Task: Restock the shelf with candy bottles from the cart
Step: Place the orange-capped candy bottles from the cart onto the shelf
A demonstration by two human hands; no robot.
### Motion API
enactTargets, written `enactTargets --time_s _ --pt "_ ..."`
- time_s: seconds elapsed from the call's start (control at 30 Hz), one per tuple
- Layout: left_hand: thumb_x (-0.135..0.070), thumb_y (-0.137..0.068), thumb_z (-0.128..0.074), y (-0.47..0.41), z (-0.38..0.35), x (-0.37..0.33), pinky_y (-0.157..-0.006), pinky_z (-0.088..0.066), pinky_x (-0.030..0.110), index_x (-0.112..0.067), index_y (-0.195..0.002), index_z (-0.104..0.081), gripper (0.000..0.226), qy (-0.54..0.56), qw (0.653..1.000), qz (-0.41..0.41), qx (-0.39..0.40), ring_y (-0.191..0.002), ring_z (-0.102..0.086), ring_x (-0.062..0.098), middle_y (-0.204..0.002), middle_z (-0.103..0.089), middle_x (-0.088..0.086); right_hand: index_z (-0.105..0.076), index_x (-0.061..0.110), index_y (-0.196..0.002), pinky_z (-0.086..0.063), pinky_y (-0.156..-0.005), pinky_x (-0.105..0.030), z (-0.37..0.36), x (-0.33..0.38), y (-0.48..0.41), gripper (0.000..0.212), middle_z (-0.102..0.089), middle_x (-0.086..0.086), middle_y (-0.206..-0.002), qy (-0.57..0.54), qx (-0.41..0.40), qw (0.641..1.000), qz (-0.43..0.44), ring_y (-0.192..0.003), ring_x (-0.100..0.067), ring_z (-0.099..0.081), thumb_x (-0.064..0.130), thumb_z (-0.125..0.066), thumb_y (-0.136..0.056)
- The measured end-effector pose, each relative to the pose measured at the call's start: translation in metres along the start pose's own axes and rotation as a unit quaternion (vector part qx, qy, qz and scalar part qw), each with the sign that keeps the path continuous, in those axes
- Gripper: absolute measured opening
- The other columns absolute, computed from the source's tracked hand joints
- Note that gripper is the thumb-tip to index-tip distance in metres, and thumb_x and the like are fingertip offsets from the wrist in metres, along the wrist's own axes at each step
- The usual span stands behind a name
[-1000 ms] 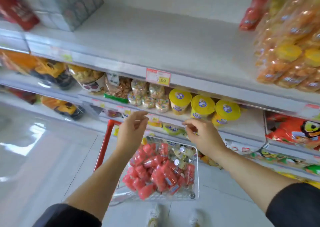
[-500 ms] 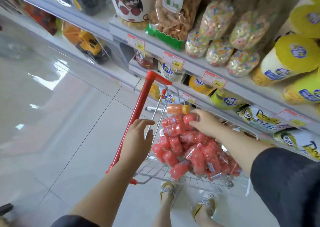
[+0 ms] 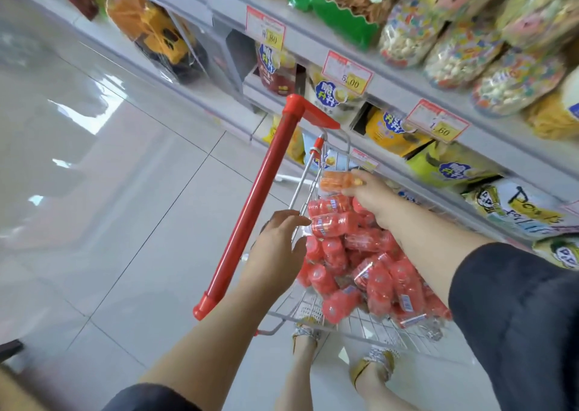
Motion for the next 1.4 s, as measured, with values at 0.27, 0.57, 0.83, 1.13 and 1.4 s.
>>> enactTargets --time_s 0.27,0.57,0.83,1.13,1.4 --pt "-0.022 -0.098 -0.056 0.004 -0.007 -0.002 -0.102 -0.033 0.019 -0.028 -0.129 -0.058 0.032 -0.008 1.000 0.001 0.021 -0.130 -0.045 0.011 -0.142 -0.045 -0.008 -0.060 0.040 -0.108 -0.046 -0.059 -0.029 0.022 0.002 0.035 0.016 -0.061 0.002 -0.114 0.055 -0.109 0.989 0.078 -0.078 -0.019 -0.061 0.029 -0.061 -0.097" --pt "-0.022 -0.095 -0.060 0.025 0.031 -0.083 -0.096 -0.038 0.025 -0.029 -0.129 -0.058 0.036 0.023 0.998 -0.051 0.041 -0.123 -0.052 0.015 -0.138 -0.052 -0.005 -0.060 0.046 -0.097 -0.046 -0.079 -0.012 0.131 0.046 0.192 0.028 -0.053 0.002 -0.116 0.073 -0.098 0.967 0.224 -0.095 -0.006 -0.059 0.018 -0.060 -0.097" --pt "-0.034 -0.095 -0.061 0.082 0.091 -0.269 -0.100 -0.048 0.032 -0.036 -0.139 -0.045 0.048 0.075 0.968 -0.236 0.045 -0.121 -0.054 0.006 -0.136 -0.051 -0.017 -0.066 0.042 -0.090 -0.038 -0.086 0.000 0.258 0.098 0.364 0.039 -0.049 0.008 -0.114 0.058 -0.157 0.928 0.332 -0.105 0.017 -0.050 0.003 -0.064 -0.092" --pt "-0.041 -0.088 -0.070 0.160 0.088 -0.431 -0.086 -0.056 0.025 -0.038 -0.138 -0.045 0.056 0.149 0.918 -0.346 0.126 -0.108 -0.061 -0.006 -0.130 -0.054 -0.026 -0.074 0.037 -0.085 -0.039 -0.087 -0.002 0.367 0.065 0.496 0.039 -0.052 0.007 -0.121 0.025 -0.220 0.903 0.367 -0.109 0.007 -0.056 0.000 -0.063 -0.092" --pt "-0.040 -0.082 -0.075 0.209 0.034 -0.532 -0.087 -0.055 0.029 -0.037 -0.131 -0.053 0.054 0.091 0.903 -0.397 0.140 -0.095 -0.064 -0.004 -0.110 -0.065 -0.020 -0.066 0.034 -0.078 -0.047 -0.093 -0.015 0.442 0.008 0.548 0.031 -0.067 0.023 -0.113 -0.049 -0.309 0.874 0.373 -0.115 0.007 -0.056 0.008 -0.061 -0.094"
Point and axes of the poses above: each hand's wrist, its own y-axis away from the middle knuckle, its own z-axis out of the back of the hand, x = y × z, the point moved 9 cm from there along -y, towards the middle knuckle
